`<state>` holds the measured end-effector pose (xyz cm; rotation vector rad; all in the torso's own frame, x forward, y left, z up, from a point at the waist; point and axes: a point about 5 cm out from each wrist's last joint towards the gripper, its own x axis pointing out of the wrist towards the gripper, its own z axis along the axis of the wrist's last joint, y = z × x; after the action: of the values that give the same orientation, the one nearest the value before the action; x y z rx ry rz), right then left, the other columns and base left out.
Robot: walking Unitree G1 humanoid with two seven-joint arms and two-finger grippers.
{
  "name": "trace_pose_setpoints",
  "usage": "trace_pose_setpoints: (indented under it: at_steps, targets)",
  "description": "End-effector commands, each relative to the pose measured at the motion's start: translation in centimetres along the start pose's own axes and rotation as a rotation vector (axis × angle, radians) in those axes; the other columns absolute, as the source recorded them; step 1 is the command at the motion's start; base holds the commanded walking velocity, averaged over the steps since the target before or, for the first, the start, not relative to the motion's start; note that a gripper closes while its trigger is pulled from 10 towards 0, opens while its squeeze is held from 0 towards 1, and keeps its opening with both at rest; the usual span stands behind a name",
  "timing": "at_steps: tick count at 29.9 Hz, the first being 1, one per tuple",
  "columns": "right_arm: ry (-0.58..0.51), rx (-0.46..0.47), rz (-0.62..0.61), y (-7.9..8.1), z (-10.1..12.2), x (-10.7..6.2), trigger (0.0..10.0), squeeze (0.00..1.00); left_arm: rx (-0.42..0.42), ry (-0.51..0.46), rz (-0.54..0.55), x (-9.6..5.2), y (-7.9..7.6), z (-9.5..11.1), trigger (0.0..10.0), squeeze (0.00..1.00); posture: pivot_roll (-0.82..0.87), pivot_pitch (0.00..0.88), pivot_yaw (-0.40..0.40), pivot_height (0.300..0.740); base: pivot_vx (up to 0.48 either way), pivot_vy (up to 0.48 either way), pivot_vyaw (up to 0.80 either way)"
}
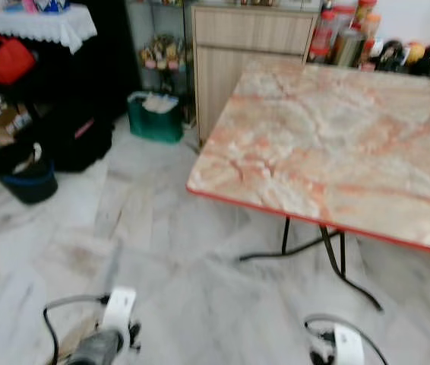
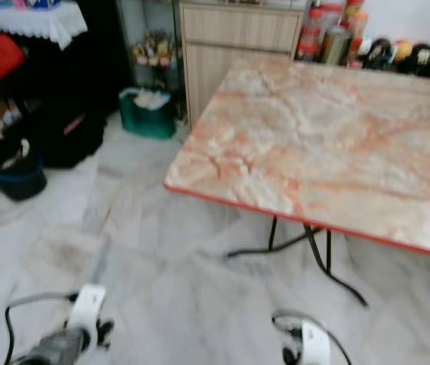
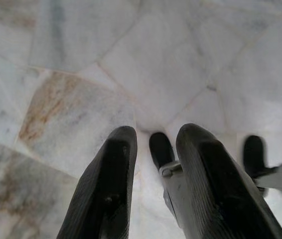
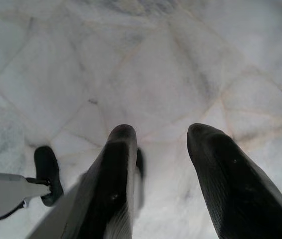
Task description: Setting the table
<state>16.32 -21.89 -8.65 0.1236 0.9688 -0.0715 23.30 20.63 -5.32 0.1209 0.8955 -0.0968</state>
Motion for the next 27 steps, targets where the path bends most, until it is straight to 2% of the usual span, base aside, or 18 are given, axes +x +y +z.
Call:
trace_pose_setpoints:
  at_steps: [1,5,27]
  targets:
    - [-0.001,-0.017,-0.007,-0.43,-0.09,-0.13,10.0,0.00,0.018,0.022,-0.012,0.06,-0.44,-0.30,10.0,0.00,0.02,0.061,-0.019,0.740,0.000,-0.244,0.42]
    - [-0.003,0.037,-0.012,-0.41,-0.17,-0.12,10.0,0.00,0.017,0.020,-0.014,0.07,-0.42,-0.19,10.0,0.00,0.02,0.080,-0.017,0.740,0.000,-0.256,0.10]
    - [-0.005,0.026,-0.005,-0.37,0.14,-0.06,10.0,0.00,0.018,0.023,-0.013,0.11,-0.35,0.11,10.0,0.00,0.01,0.113,-0.016,0.740,0.000,-0.308,0.00]
